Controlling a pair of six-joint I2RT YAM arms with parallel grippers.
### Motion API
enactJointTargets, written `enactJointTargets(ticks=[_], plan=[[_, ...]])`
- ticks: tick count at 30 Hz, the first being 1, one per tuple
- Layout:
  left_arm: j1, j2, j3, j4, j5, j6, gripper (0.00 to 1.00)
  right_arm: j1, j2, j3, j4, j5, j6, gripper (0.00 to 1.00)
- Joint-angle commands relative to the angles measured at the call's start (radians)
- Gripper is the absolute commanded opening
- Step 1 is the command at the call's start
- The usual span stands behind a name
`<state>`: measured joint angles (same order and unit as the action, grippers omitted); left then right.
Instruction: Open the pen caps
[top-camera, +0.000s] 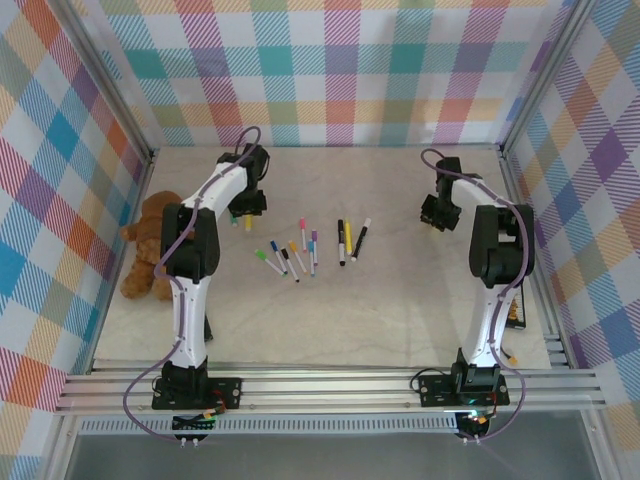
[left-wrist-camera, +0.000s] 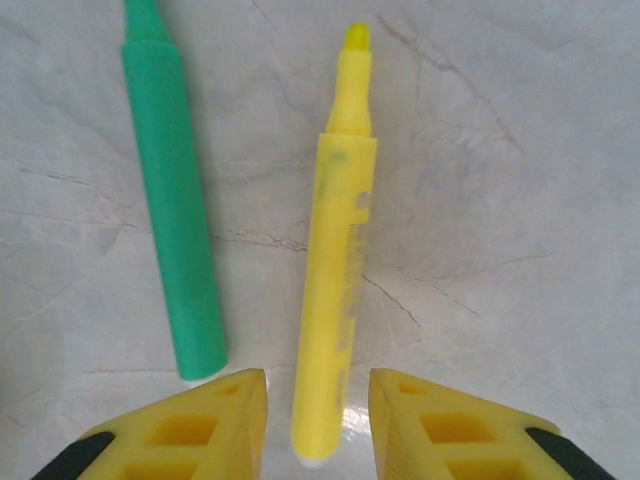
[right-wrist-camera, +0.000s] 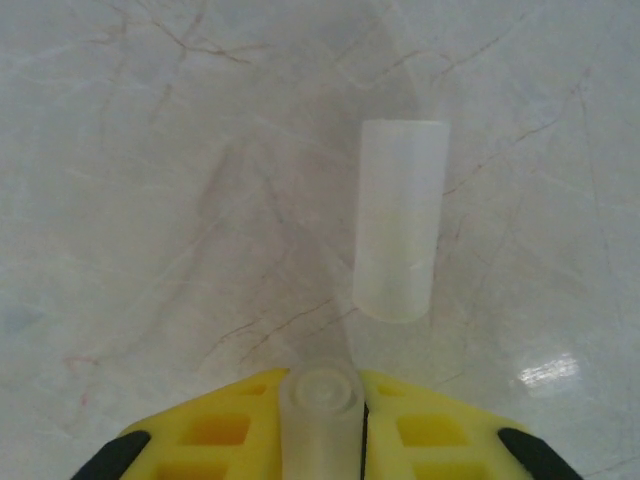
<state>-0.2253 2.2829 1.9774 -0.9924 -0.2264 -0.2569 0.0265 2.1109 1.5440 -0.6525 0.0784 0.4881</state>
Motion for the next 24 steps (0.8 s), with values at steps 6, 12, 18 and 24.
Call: enactJointTargets(ticks=[6, 12, 18, 24], plan=[[-0.069, -0.165, -0.002, -0.007, -0.012, -0.023, 0.33, 0.004, -0.035, 0.004, -0.063, 0.037, 0.015, 0.32], [-0.211, -0.309, -0.129, 0.102, 0.023, -0.075, 0.34, 0.054, -0.198, -0.104, -0.052, 0.029, 0.023, 0.32], [-0.412, -0.362, -0.289, 0.28, 0.11, -0.174, 0.36, 0.137, -0.458, -0.322, 0.022, -0.003, 0.038, 0.37], [-0.504, -0.259, -0.275, 0.363, 0.139, -0.198, 0.46, 0.142, -0.614, -0.49, 0.085, -0.121, 0.061, 0.43]])
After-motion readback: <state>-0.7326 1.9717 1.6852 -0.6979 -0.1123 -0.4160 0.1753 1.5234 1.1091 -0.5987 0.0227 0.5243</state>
